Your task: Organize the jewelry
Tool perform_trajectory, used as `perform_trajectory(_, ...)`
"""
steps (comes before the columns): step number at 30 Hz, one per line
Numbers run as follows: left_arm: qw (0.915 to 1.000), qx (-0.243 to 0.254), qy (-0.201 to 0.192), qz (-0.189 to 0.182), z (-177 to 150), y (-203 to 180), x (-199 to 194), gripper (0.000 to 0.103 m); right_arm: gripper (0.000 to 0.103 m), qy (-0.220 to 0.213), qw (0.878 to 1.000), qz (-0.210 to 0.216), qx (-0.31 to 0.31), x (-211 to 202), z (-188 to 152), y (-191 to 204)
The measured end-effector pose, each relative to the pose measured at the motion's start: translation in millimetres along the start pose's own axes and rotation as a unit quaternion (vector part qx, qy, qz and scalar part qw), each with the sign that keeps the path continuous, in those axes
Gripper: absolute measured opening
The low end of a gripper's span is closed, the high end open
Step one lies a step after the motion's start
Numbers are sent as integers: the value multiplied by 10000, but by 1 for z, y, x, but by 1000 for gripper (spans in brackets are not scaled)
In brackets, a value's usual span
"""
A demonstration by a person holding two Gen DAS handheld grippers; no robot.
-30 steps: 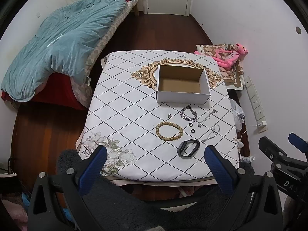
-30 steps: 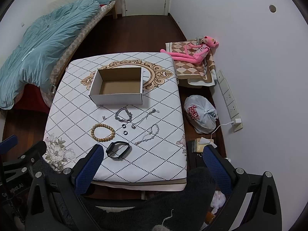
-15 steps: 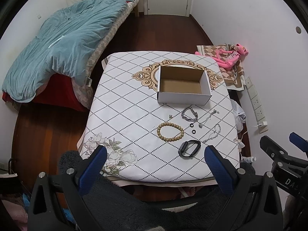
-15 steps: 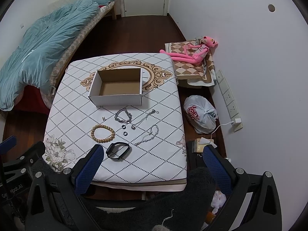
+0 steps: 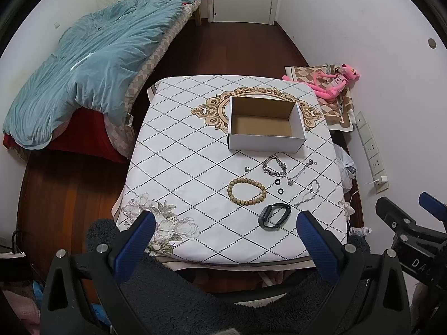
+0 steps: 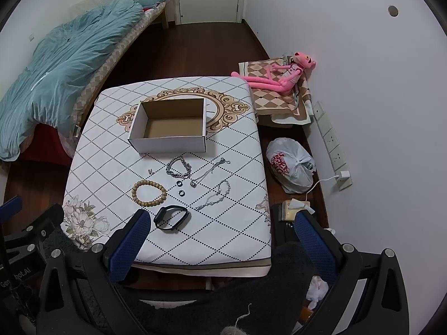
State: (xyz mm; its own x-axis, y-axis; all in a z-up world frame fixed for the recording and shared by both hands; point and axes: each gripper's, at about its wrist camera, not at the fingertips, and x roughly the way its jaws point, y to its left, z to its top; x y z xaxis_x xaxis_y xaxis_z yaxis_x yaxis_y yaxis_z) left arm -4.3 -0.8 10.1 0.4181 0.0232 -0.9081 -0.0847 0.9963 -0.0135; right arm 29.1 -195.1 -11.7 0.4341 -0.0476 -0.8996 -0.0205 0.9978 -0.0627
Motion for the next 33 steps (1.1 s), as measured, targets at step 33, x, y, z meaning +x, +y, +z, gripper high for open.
perform_trajectory(33,10000,-2,-47,7,2,-1,-4,103,103,-51,10000,-41,21,-3,4,-6)
